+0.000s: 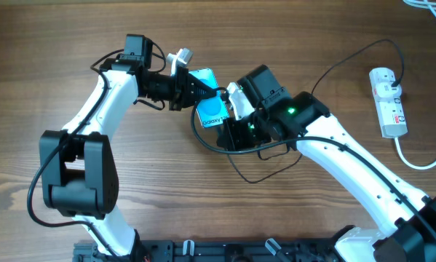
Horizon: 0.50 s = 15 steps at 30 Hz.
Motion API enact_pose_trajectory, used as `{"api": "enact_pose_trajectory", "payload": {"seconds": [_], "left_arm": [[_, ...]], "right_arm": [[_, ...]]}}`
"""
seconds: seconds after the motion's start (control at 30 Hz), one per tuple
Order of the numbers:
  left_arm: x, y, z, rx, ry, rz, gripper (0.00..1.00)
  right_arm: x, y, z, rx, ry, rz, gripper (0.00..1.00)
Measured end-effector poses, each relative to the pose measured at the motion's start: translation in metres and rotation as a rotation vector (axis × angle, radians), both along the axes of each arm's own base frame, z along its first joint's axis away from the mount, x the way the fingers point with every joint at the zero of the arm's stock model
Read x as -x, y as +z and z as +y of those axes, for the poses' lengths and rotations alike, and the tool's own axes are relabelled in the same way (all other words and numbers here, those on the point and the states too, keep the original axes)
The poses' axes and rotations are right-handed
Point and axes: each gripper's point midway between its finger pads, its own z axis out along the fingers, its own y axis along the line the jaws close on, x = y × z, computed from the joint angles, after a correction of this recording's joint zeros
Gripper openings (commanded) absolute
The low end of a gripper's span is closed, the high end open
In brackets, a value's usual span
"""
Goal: Plug charger to phone and switch on socket
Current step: 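Push the plug upward into the phone's charging port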
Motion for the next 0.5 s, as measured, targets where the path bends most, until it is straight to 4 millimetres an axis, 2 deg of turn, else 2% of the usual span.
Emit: {"api": "enact_pose_trajectory", "payload": {"seconds": [0.27, 0.3, 0.37, 0.4, 0.43, 0.5], "left_arm": [[0.006, 0.001, -0.002, -0.013, -0.035, -0.041, 0.04], [0.008, 0.0, -0.002, -0.017, -0.039, -0.043, 0.04], [0.009, 0.0, -0.002, -0.02, -0.041, -0.041, 0.04], [0.014, -0.001, -0.003, -0.019, -0.048, -0.018, 0.04], [0.015, -0.002, -0.007, -0.022, -0.061, -0.034, 0.04], [0.015, -0.006, -0.007, -0.043, -0.065, -0.048, 0.04]], "right_arm": [[0.004, -0.004, 0.003, -0.004, -0.008, 0.018, 0.04], [0.005, -0.005, 0.004, -0.006, -0.003, 0.021, 0.23], [0.005, -0.005, 0.005, -0.011, -0.004, 0.023, 0.85], [-0.005, 0.002, 0.011, -0.047, -0.008, -0.023, 0.9], [-0.003, 0.007, 0.015, -0.075, 0.006, -0.02, 0.95], [-0.002, 0.01, 0.016, -0.096, 0.018, -0.01, 0.95]]}}
